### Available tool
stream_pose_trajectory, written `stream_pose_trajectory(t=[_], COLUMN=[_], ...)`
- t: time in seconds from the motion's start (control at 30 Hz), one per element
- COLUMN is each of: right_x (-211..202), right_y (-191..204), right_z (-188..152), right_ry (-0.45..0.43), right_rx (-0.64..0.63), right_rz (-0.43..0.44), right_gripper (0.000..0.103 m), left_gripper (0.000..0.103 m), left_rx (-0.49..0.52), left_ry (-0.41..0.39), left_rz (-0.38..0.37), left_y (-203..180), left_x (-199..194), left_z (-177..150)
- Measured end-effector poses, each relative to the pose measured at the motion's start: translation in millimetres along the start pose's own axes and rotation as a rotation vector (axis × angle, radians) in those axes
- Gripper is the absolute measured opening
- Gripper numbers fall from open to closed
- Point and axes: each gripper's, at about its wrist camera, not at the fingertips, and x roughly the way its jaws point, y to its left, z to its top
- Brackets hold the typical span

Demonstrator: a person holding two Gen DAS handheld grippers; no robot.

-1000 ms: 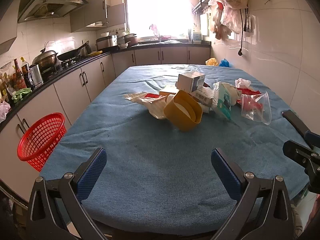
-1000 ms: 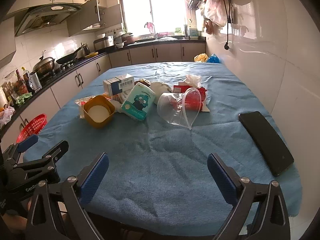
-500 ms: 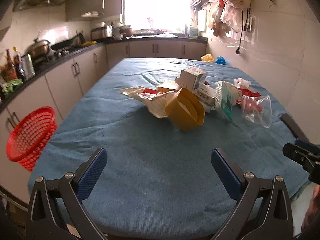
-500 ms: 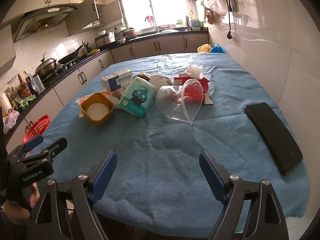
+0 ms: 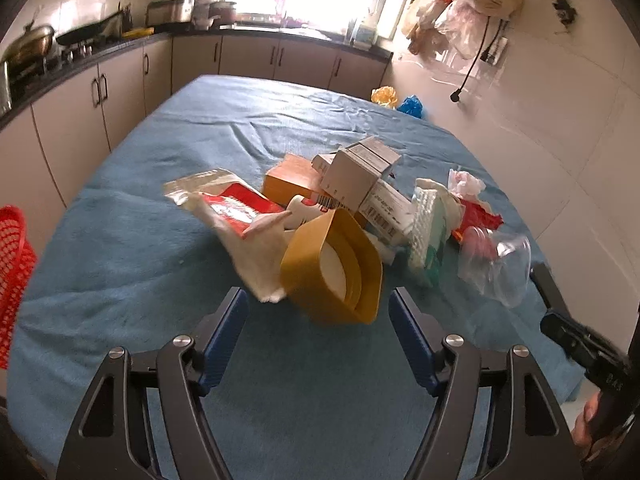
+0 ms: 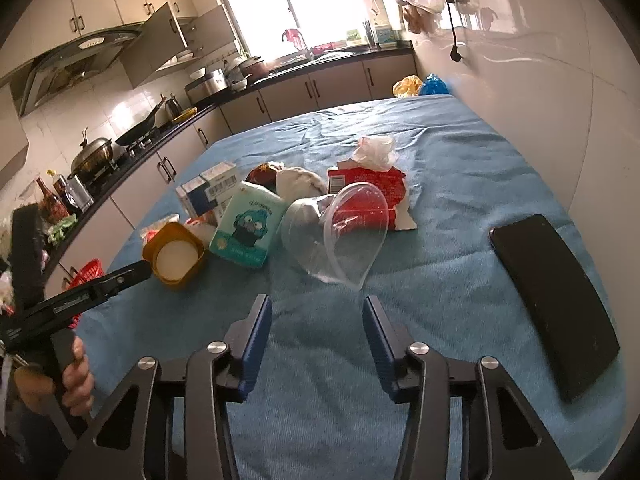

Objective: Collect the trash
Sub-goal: 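Grasp the yellow square container with the left tool while the right tool grasps the clear cup, then carry both items to the red basket and open both tools to drop them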

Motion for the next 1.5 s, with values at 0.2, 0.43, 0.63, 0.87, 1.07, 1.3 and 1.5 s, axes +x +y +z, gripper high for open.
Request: stream_pose_trajectory(t=[0.2, 0.43, 0.63, 0.87, 1.07, 1.3, 1.5], right_x=[7.9, 22.9, 54.5, 47.5, 26.5, 19.6, 16.2], right_y=[-7.9, -9.7, -7.2, -0.9, 5.5, 18.5, 38.0], right_z=[14.3, 34.4, 44.5, 37.2, 37.3, 35.3, 36.3], right_ry=[0.0, -0.008, 0.038, 0.002, -0.044, -0.049, -0.048], right_rx=[0.021, 0.031, 0.034, 0.027, 0.007, -0.021, -0.059], right_rz=[0.02, 0.006, 0.011, 0.026, 0.034, 0.063, 0.104], right_gripper=[0.041, 0.041, 0.012, 0.005, 0.005, 0.005, 0.005], left_gripper=[0.046, 0.027, 0.025, 0.021, 0.021, 0.021, 0.021], left_rx=[0.004, 0.07, 0.118, 0.143, 0.135, 0.101, 0.066], left_ry=[0.048, 0.036, -0.005, -0.041, -0.057, -0.084, -0.121], left_rz=[0.014, 0.124, 0.139, 0.116, 0.098, 0.088, 0.099], left_y=[-1.8, -11.2, -17.8, -20.5, -19.2, -7.4, 9.2], left_x=[22.6, 31.8, 25.4, 14.6, 1.8, -18.4, -41.1], left_z=[15.8, 12.0, 7.5, 6.0, 3.9, 5.0, 5.6])
